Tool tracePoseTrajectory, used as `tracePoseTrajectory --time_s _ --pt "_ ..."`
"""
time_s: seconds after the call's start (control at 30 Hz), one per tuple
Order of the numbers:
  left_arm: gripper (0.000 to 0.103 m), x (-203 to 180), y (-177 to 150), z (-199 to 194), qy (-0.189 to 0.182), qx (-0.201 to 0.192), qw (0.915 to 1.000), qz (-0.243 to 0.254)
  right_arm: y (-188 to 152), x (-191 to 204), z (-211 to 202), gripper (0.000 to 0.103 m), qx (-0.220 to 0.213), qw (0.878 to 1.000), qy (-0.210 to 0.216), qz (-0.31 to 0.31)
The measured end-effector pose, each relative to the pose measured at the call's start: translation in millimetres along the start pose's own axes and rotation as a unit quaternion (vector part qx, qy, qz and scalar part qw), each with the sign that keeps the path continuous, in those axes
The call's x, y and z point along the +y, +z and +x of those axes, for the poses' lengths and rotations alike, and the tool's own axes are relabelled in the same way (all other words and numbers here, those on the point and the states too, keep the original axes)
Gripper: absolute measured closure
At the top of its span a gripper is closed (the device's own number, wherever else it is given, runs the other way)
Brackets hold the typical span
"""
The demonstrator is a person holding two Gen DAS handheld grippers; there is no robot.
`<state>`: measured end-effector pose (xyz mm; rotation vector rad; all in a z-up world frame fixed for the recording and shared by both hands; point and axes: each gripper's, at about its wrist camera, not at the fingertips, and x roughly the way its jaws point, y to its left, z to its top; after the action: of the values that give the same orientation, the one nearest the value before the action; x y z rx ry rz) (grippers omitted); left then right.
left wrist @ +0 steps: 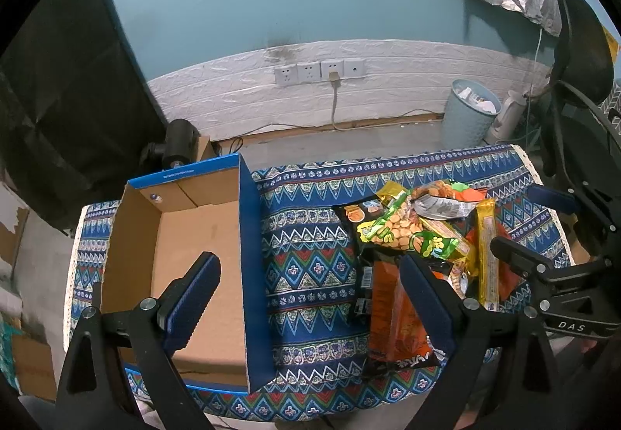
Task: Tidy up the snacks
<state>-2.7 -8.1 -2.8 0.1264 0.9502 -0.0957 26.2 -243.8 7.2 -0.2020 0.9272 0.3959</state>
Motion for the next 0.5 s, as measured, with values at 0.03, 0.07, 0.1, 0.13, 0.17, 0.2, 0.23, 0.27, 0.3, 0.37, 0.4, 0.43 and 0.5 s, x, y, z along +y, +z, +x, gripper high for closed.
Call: tracePoseTrajectory --time_s 0.03,0.07,0.1,0.13,0.17,0.2,0.23,0.27,0.3,0.37,0.4,0.43,0.5 --pt "0.008 0.1 -0.1 0.0 0.000 0.000 1.0000 0.000 0.0 -0.1 -0.2 0.026 0.000 1.000 0.000 0.000" --pt "0.008 -0.1 0.2 0.0 0.000 0.000 1.0000 -0.001 0.1 -0.3 -0.2 0.026 0.000 1.000 0.000 0.000" --pt "0.008 -0.3 0.3 0.1 -0.001 0.000 1.0000 -0.001 0.5 0.1 -0.1 0.026 0.000 1.000 0.000 0.000" --pt "0.008 -0.3 0.3 0.2 -0.001 0.000 1.0000 0.000 0.4 0.0 -0.1 0.026 0.001 1.000 0.000 0.000" --pt "0.008 -0.5 0.3 0.1 -0.002 0.000 1.0000 0.000 0.4 0.2 -0.1 0.026 0.001 1.000 0.000 0.000" --pt "0.008 -0.2 0.1 0.0 -0.003 0.000 1.0000 0.000 0.2 -0.2 -0.3 0.026 0.001 1.000 0.001 -0.001" --pt "0.008 -0.4 0.2 0.1 -0.004 -0.001 1.0000 0.000 0.2 0.1 -0.2 0.026 0.001 1.000 0.001 -0.001" --pt "0.008 -0.5 0.2 -0.4 -0.005 -0.001 1.0000 0.001 0.1 -0.3 -0.4 0.026 0.001 1.000 0.000 -0.001" --pt "0.008 -1.1 0.2 -0.7 -0.005 -0.001 1.0000 0.001 0.0 -0.8 -0.5 0.026 0.001 1.000 0.000 -0.001" --pt "0.008 -2.2 0.3 -0.7 -0.005 -0.002 1.0000 0.002 0.3 -0.1 -0.2 0.026 0.001 1.000 0.000 -0.001" --pt "0.008 -1.7 0.2 -0.6 -0.005 -0.002 1.0000 0.002 0.0 -0.7 -0.3 0.026 0.001 1.000 -0.001 -0.001" --pt "0.008 -1.8 0.2 -0.5 -0.005 -0.002 1.0000 0.001 0.1 -0.5 -0.2 0.026 0.001 1.000 -0.001 -0.001" --pt "0.008 -1.8 0.1 -0.6 -0.006 -0.002 1.0000 0.001 0.0 -0.8 0.0 0.026 0.002 1.000 -0.001 0.000"
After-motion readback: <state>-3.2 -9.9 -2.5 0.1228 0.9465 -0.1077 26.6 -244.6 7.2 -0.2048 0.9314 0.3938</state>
